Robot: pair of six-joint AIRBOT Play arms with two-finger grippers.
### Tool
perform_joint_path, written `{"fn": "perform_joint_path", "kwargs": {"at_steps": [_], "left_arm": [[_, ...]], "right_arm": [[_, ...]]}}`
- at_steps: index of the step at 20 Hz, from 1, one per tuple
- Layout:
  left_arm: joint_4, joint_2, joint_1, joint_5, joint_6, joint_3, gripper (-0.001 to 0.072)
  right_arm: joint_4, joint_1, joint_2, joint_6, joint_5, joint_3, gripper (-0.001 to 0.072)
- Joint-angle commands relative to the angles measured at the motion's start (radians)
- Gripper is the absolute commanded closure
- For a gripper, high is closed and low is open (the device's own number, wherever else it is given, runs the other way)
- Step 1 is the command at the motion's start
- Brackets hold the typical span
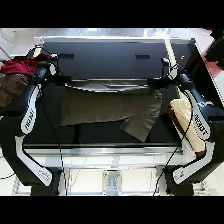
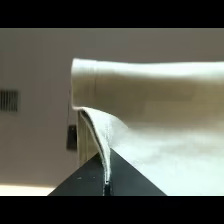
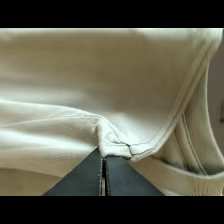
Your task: Fold the shirts.
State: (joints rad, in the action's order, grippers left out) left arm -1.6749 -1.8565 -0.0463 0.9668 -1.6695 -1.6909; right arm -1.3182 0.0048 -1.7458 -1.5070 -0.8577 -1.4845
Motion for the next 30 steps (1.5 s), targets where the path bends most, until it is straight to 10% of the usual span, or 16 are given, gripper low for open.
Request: {"fn": "perform_joint_path", "kwargs": {"at_steps": [1,7,9,10,20,24,30], "left_arm": [[-0.001,-0.017,-0.002,0.060,0.001,0.000,0.0699],[0.000,-0.031,-0.002,0.154,0.001,0.000,0.0681],[-0.001,-0.021,-0.002,0.198,0.002,0.000,0.0343],[-0.001,-0.009,0.000,0.220,0.002,0.000,0.0198],[-0.001,0.546,0.077,0.115,0.127,0.331,0.0209],[-0.001,0.832,0.140,-0.035,-0.076,0.724,0.0209],[-0.001,1.023,0.151,-0.082,-0.288,0.940,0.0210]], "right_arm": [[-0.021,0.000,-0.003,0.000,-0.032,0.047,0.0700],[-0.019,0.000,-0.003,-0.001,-0.055,0.078,0.0653],[-0.023,0.000,0.005,-0.003,-0.145,0.068,0.0321],[-0.031,-0.001,0.019,0.000,-0.215,0.060,0.0303],[-0.042,-0.114,0.621,0.032,-0.272,0.383,0.0302],[0.231,-0.175,0.876,-0.233,0.015,0.908,0.0302],[0.442,-0.174,0.829,-0.116,-0.111,1.119,0.0208]]}}
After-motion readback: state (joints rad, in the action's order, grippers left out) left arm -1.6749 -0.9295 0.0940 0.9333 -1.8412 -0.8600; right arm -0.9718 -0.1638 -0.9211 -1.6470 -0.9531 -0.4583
